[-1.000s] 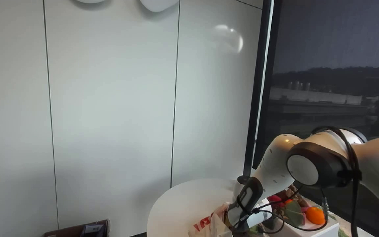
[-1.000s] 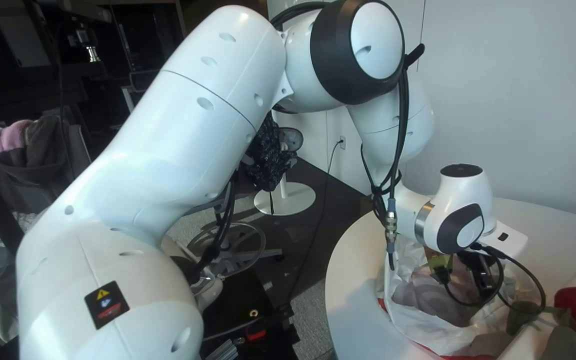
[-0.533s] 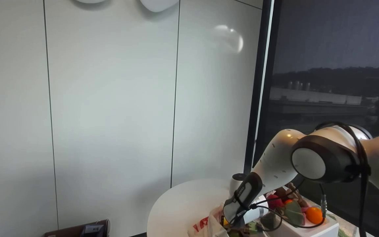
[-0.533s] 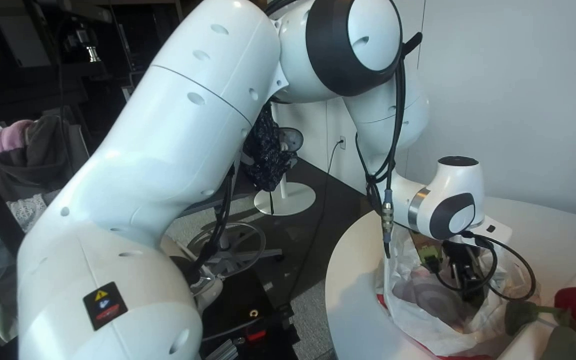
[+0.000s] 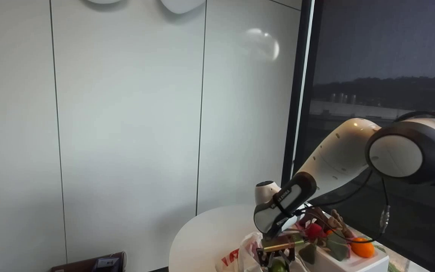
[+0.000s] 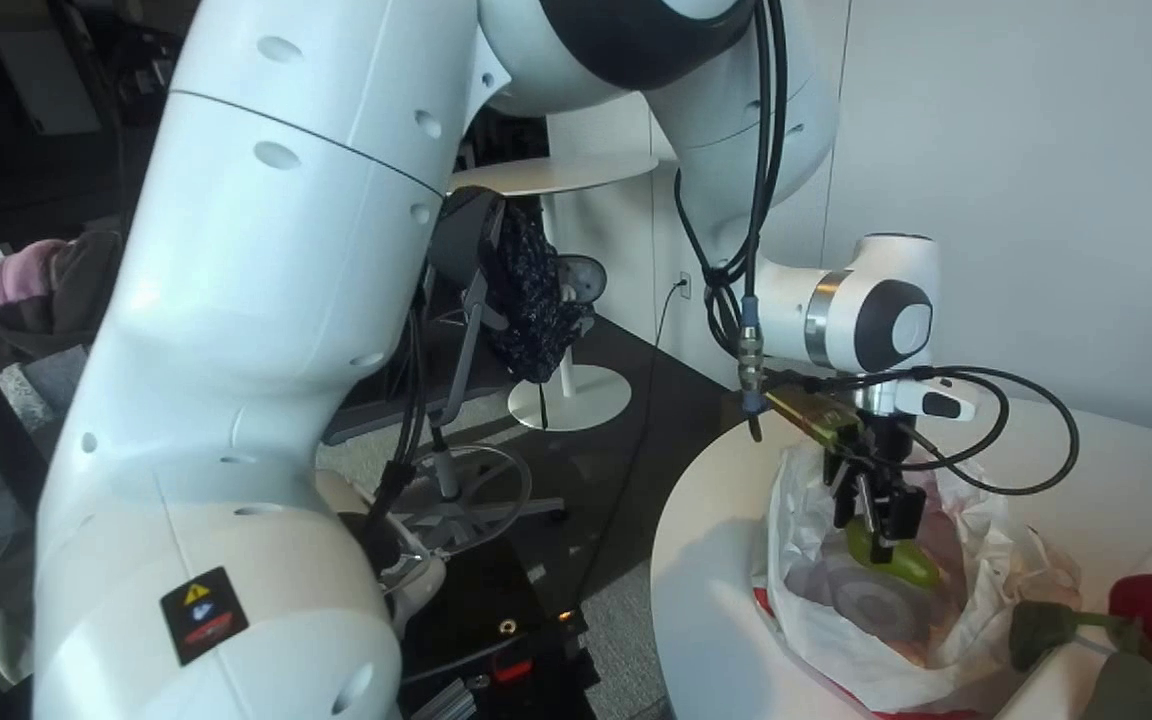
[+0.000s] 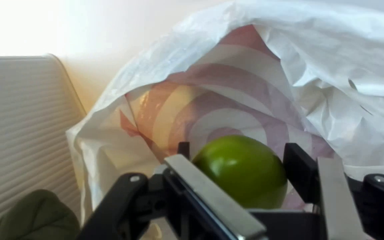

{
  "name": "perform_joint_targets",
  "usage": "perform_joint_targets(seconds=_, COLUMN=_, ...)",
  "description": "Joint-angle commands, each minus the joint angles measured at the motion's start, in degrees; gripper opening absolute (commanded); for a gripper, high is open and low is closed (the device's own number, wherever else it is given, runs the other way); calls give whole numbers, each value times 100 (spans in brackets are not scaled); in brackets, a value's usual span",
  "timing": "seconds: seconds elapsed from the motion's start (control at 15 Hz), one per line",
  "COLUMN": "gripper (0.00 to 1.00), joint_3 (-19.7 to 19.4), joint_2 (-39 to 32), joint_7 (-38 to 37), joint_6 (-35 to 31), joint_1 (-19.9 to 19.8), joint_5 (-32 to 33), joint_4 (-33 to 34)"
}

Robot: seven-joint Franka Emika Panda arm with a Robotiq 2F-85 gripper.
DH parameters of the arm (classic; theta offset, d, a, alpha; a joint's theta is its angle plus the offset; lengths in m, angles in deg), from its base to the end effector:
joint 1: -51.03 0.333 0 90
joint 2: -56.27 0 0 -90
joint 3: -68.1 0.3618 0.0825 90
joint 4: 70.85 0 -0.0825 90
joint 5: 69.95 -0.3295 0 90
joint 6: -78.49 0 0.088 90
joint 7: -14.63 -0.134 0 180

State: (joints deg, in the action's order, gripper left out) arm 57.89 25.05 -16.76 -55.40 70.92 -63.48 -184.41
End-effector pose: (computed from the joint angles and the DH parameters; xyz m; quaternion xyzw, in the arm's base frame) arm 0.5692 0.0987 0.2348 0.9828 -0.1365 -0.0568 0.1107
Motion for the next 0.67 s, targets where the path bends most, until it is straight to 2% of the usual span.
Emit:
perform_joint_targets(seconds=0.0, gripper=46, joint_3=87, joint_2=814, joint_7=37, joint_6=764, joint_1=-66, joint_5=727, joint_4=-455)
perform_joint_targets(seconds=0.27, gripper=46, joint_3=278, joint_2=1862, joint_7=147, joint_6=1096, joint_1=-338, joint_5=1075, joint_4=-1015)
perform_joint_targets(seconds=0.4, gripper=46, joint_3=230, joint_2=2475, joint_7=-226, joint_6=1030, joint_1=-417, joint_5=1655, joint_4=-1318)
perform_joint_targets(seconds=0.6, gripper=46, joint_3=291, joint_2=3072, joint_7=-634, joint_6=919, joint_1=-821, joint_5=2316, joint_4=-1456)
